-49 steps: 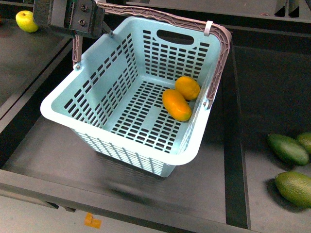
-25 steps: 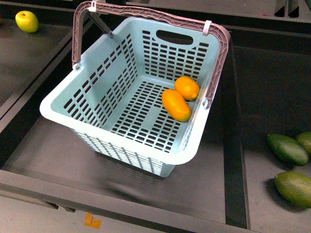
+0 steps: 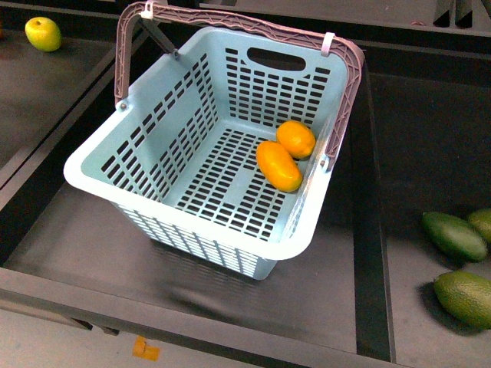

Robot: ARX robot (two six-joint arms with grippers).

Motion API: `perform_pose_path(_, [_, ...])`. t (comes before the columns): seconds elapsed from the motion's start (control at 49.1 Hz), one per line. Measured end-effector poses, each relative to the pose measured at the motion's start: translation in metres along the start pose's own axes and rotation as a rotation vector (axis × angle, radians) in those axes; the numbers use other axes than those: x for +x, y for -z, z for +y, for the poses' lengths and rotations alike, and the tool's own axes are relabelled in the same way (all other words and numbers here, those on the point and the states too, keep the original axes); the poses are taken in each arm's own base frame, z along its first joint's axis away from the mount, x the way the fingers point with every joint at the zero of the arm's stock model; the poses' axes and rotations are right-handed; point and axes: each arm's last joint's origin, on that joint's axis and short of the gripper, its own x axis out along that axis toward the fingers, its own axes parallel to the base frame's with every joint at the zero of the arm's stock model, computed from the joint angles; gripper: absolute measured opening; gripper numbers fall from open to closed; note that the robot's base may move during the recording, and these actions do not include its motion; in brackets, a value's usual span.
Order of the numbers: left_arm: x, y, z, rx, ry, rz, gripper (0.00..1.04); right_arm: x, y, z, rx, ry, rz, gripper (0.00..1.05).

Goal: Pick lemon and mango into basket

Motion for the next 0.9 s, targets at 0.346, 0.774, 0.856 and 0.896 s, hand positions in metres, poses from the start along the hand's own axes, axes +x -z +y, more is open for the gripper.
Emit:
perform_pose_path(0.346, [-0.020, -0.007, 0.000, 0.001, 0.006, -0.024, 0.03, 0.000, 0.000, 0.000, 0.000, -0.001, 0.000, 0.96])
perform_pose_path(0.774, [-0.033, -0.008, 0.000, 0.000, 0.006, -0.028, 0.03, 0.000, 0.000, 0.000, 0.000, 0.000, 0.000, 0.96])
perform_pose_path(0.856, [-0.035, -0.008, 0.000, 0.000, 0.006, -0.028, 0.03, 0.000, 0.000, 0.000, 0.000, 0.000, 0.000, 0.96])
perform_pose_path(0.896, [-0.036, -0.008, 0.000, 0.000, 0.006, -0.029, 0.03, 0.000, 0.000, 0.000, 0.000, 0.000, 0.000, 0.96])
